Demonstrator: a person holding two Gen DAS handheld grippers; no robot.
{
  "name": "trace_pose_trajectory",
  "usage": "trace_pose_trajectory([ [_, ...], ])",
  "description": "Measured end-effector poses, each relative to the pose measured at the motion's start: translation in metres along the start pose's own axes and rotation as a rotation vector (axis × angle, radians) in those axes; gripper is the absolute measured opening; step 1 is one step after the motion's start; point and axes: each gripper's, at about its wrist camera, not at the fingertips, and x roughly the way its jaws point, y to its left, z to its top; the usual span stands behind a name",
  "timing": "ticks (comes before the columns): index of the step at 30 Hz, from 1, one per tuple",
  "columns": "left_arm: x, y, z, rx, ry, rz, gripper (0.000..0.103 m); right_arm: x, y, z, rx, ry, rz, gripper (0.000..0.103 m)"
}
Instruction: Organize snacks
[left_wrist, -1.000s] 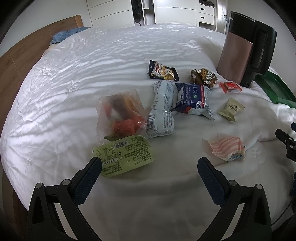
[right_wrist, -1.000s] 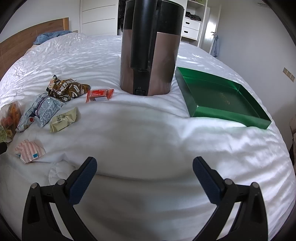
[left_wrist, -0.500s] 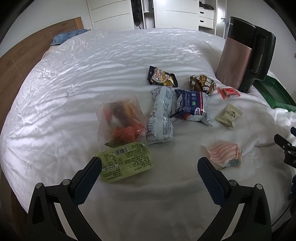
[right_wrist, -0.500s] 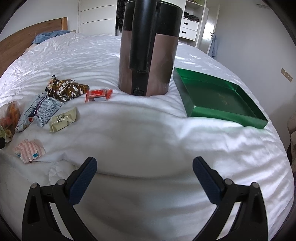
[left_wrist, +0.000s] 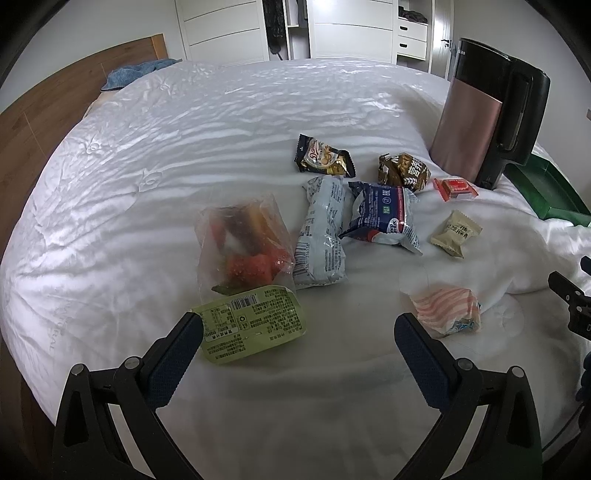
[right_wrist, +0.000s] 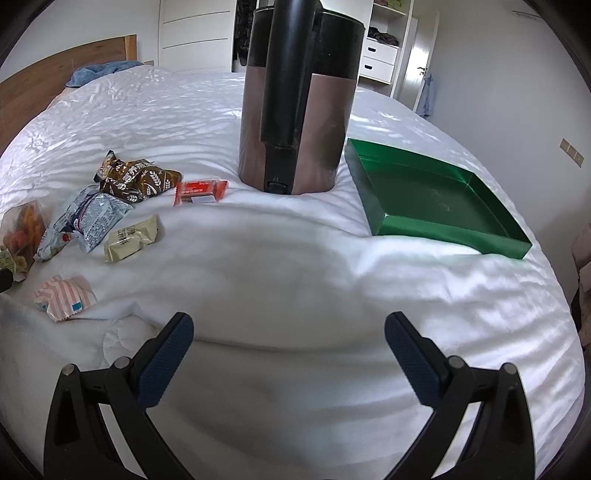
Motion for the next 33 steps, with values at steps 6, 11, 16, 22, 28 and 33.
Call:
trace_pose_trajectory([
  [6,0.0,0.0,0.0,-0.001,-0.001,-0.001,0.102,-0.002,0.0,0.0,-0.001,-0.001,0.001,0.103],
  [11,0.0,0.009,0.0,-0.01,0.001,0.011,0.102,-0.003,0.003,0.0,-0.019,-0.003,0.021,0.103],
  [16,-0.004,0.035,-0.004,-0.033,0.002,0.021,0.102,-0.01,0.016,0.003,-0.089,-0.012,0.102,0.103],
  [22,-0.001,0.041,-0.001,-0.009,0.018,0.016,0.102,-0.012,0.034,0.005,-0.181,-0.025,0.188,0.103],
  [28,0.008,0.047,0.002,-0.029,0.041,0.016,0.102,-0.007,0.044,0.001,-0.239,-0.011,0.237,0.103],
  [33,0.011,0.043,0.008,-0.014,0.045,0.011,0.102,-0.002,0.047,0.0,-0.261,-0.006,0.293,0.103],
])
